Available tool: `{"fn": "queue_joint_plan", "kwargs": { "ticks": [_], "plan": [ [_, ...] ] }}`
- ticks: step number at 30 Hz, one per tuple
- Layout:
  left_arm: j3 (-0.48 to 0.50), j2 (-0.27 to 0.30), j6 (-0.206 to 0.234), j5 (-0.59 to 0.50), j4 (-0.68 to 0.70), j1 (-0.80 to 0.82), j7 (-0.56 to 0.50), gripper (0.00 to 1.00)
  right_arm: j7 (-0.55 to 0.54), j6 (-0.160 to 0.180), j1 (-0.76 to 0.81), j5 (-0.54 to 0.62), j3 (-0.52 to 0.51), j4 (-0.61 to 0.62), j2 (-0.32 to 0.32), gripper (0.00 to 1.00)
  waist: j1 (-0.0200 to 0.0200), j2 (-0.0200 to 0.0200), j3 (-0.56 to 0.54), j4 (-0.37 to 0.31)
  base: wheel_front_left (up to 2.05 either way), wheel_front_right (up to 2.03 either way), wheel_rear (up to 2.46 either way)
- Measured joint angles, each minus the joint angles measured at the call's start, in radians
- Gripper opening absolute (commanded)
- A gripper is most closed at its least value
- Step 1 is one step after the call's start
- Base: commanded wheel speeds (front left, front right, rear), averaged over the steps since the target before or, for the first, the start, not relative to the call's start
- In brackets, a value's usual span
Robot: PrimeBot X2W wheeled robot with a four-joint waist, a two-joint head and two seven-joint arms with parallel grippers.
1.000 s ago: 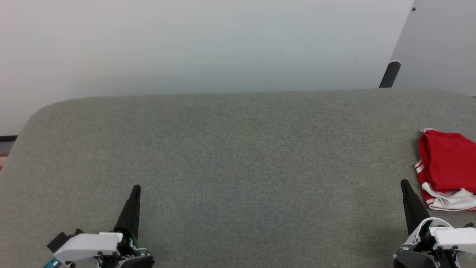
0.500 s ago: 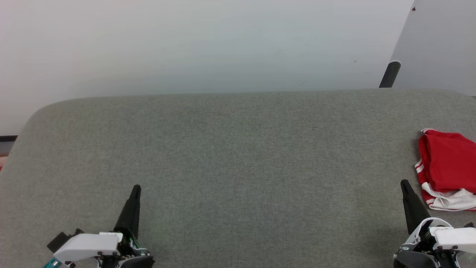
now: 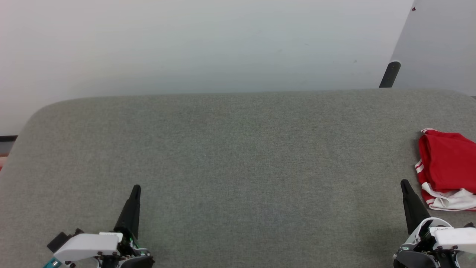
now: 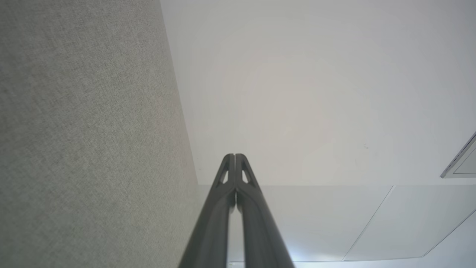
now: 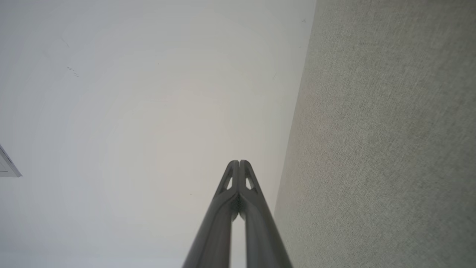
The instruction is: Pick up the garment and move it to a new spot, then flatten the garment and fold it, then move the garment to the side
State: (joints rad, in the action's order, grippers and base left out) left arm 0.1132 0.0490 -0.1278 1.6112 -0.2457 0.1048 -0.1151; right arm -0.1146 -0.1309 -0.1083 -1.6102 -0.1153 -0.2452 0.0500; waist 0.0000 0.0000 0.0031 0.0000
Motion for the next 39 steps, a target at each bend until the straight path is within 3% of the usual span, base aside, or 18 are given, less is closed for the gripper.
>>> {"fn": "queue_joint_plan", "kwargs": {
  "ticks": [39],
  "plan": [
    [0.0,0.0,0.0,0.0,0.0,0.0,0.0,0.0,0.0,0.0,0.0,0.0,0.0,0.0,0.0,0.0,0.0,0.0,0.0,0.0,0.0,0.0,0.0]
  ]
}}
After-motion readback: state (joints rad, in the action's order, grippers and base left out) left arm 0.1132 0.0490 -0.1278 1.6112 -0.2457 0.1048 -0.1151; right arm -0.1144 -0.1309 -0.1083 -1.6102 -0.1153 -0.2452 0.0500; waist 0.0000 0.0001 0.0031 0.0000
